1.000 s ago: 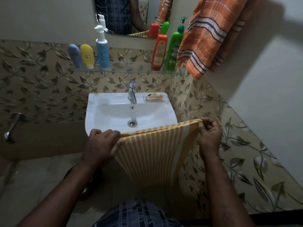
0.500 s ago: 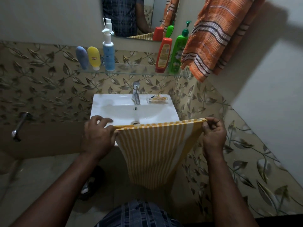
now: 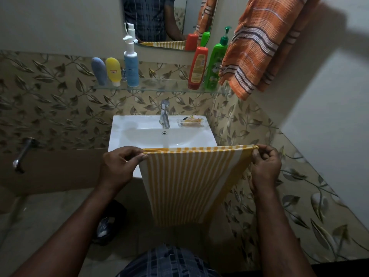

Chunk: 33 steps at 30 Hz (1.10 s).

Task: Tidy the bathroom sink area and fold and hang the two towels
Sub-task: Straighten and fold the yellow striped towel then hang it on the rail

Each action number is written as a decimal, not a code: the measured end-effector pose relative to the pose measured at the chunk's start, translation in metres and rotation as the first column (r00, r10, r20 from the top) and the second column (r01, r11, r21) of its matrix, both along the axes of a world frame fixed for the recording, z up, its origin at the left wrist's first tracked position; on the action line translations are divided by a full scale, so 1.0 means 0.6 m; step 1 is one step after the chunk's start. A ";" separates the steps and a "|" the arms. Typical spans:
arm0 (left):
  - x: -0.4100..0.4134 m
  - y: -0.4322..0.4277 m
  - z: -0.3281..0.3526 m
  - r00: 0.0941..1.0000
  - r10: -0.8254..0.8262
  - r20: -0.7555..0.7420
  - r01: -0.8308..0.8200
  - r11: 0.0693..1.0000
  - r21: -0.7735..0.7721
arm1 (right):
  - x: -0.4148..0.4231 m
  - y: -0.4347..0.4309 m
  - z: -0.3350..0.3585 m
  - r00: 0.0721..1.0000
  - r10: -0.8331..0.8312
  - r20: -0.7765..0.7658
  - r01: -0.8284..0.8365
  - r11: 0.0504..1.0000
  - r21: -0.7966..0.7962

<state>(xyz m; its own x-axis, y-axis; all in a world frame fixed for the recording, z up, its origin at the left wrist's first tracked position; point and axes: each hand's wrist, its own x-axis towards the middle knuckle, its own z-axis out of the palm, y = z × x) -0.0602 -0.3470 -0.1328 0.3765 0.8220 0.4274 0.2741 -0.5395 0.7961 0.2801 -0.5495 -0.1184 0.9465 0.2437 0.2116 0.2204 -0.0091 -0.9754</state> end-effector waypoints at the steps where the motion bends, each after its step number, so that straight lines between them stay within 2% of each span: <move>1: 0.003 -0.002 0.001 1.000 0.009 0.016 -0.009 1.000 -0.023 | -0.001 0.000 0.001 1.000 0.003 0.001 -0.003 1.000 0.001; 5: 0.012 -0.002 -0.001 0.999 0.048 0.025 -0.046 0.997 -0.061 | -0.005 0.000 0.006 1.000 0.011 0.001 -0.011 1.000 0.002; 11: 0.019 0.003 -0.014 0.984 0.130 -0.119 -0.131 0.991 -0.001 | -0.019 0.003 0.016 0.991 0.095 -0.089 -0.093 0.995 0.032; 13: 0.017 0.007 -0.019 0.995 0.092 -0.038 -0.095 0.990 -0.107 | -0.020 0.000 0.028 0.983 0.133 -0.126 -0.122 0.988 0.091; 16: 0.018 0.010 -0.012 0.981 0.017 0.191 0.053 0.933 -0.356 | -0.019 -0.006 0.043 0.980 0.168 -0.106 -0.153 0.979 0.134; 18: 0.023 0.008 -0.009 0.968 0.025 0.249 0.079 0.914 -0.397 | -0.017 -0.004 0.044 0.982 0.154 -0.105 -0.142 0.983 0.112; 22: 0.028 -0.001 0.002 0.943 0.069 0.325 0.064 0.922 -0.383 | -0.019 -0.007 0.038 0.991 0.108 -0.083 -0.099 0.989 0.107; 25: 0.030 -0.001 0.009 0.959 0.073 0.274 0.026 0.939 -0.344 | -0.014 -0.010 0.037 0.993 0.111 -0.030 -0.108 0.991 0.079; 28: 0.029 -0.004 0.008 0.982 0.021 0.187 0.033 0.959 -0.282 | -0.008 -0.017 0.033 0.974 0.131 -0.183 -0.127 0.991 0.031; 31: 0.032 -0.004 0.015 0.958 0.136 0.254 -0.051 0.947 -0.318 | -0.014 -0.019 0.041 0.994 0.088 -0.069 -0.089 0.996 -0.013; 33: 0.039 -0.001 0.014 0.969 0.167 0.182 -0.095 0.933 -0.348 | -0.020 -0.011 0.042 0.997 0.060 -0.046 -0.064 0.995 -0.082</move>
